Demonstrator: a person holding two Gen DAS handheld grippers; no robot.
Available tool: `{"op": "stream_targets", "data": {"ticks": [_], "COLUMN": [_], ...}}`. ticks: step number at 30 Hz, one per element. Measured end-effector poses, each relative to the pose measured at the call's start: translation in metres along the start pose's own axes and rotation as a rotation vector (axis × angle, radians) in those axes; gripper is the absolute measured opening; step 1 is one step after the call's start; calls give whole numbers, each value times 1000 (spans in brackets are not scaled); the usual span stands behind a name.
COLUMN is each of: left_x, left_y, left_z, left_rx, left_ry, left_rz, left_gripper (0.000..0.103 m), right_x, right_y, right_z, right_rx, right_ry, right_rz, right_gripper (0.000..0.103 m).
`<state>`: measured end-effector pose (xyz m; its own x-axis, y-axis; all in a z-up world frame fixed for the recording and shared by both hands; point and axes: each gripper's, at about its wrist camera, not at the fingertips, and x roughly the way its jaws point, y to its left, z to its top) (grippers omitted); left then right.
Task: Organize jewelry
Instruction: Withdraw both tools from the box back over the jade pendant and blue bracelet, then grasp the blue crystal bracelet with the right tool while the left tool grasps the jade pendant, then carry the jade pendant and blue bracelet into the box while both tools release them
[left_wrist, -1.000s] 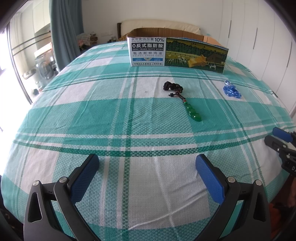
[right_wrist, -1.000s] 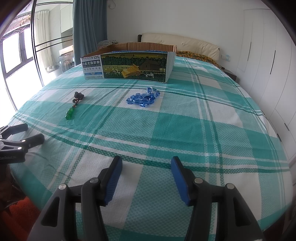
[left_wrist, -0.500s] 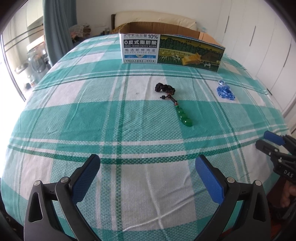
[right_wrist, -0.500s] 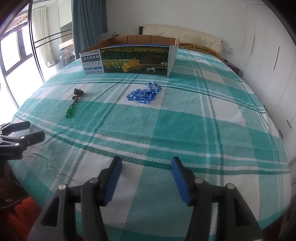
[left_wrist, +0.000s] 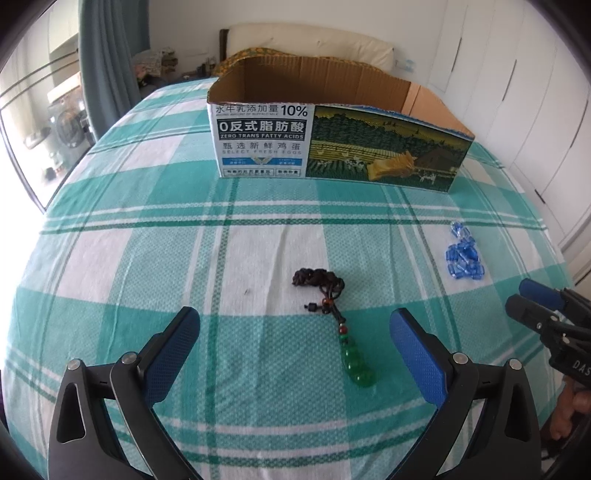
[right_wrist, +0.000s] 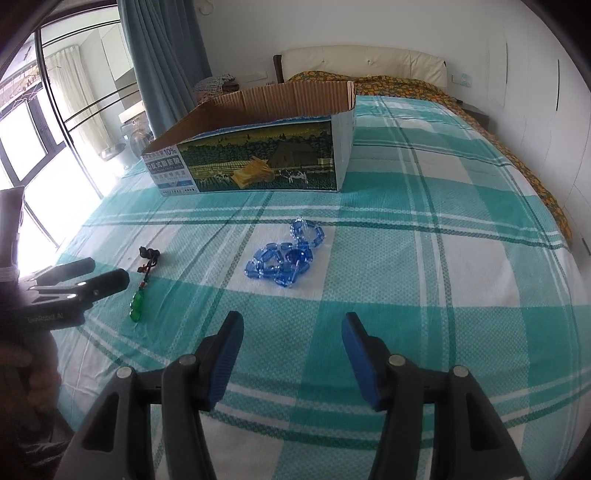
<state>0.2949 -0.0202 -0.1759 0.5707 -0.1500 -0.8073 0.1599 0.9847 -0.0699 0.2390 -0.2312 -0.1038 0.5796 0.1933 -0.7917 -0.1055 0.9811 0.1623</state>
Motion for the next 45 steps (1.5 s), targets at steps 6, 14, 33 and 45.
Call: {"op": "stream_targets", "data": {"ticks": [6,14,33,45], "left_x": [24,24,-70,-114], "left_y": [-4,-2,19,23], "left_z": [7,5,0,14], "left_rx": [23,34,-28,-28], "left_ry": [37,6,-103,-152], "left_rz": [49,50,-171,-188], "left_gripper": [93,68,11,11], "right_x": [42,55,-52,-108], "right_y": [4,33,7,13], "right_z": [25,27,6,24], "right_rx": [19,-123,56,56], "right_ry": [50,17,-66,-124], "right_rz": [15,-106,115,223], "right_gripper": [57,56,14,14]}}
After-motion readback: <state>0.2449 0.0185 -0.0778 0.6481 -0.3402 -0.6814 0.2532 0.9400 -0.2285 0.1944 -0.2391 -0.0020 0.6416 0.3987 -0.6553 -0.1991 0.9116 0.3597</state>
